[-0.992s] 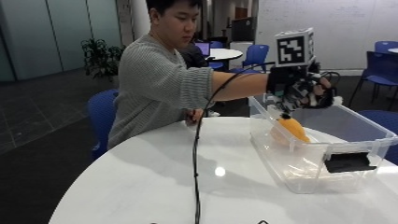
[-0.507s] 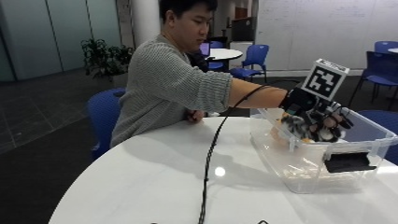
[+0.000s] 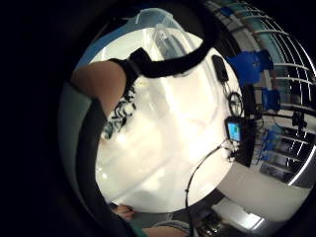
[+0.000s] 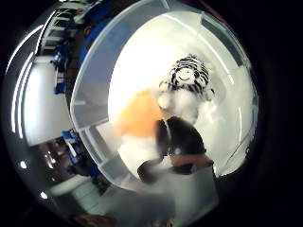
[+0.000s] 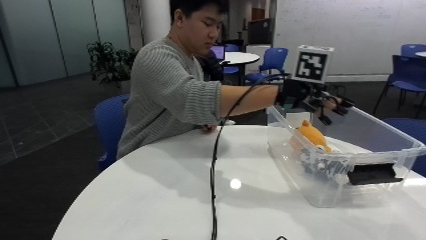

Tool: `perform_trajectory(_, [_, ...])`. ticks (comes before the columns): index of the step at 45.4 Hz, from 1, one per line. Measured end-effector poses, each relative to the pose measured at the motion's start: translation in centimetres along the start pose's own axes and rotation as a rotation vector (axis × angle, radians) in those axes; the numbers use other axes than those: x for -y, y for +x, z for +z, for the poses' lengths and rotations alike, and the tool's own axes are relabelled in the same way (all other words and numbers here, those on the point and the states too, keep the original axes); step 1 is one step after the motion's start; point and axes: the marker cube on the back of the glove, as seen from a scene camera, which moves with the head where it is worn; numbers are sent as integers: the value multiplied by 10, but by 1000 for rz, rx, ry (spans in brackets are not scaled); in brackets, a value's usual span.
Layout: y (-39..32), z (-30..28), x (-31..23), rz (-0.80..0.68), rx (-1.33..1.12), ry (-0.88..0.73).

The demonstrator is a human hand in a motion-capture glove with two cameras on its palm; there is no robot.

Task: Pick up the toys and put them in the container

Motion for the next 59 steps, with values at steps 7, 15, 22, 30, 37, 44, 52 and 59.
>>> perform_trajectory(7, [48,-30,-108,-160,11,167])
perform_trajectory(15, [160,-30,-193,149,-64,260])
perform_trajectory(22, [200,-5,-263,250,43,264])
perform_trajectory(30, [164,59,-370,178,55,298])
perform_trajectory(37, [111,133,-463,145,42,319])
perform_trajectory(44, [71,193,-514,101,59,309])
perform_trajectory(52, [57,215,-534,88,68,283])
perform_trajectory(59, [60,214,-539,81,71,278])
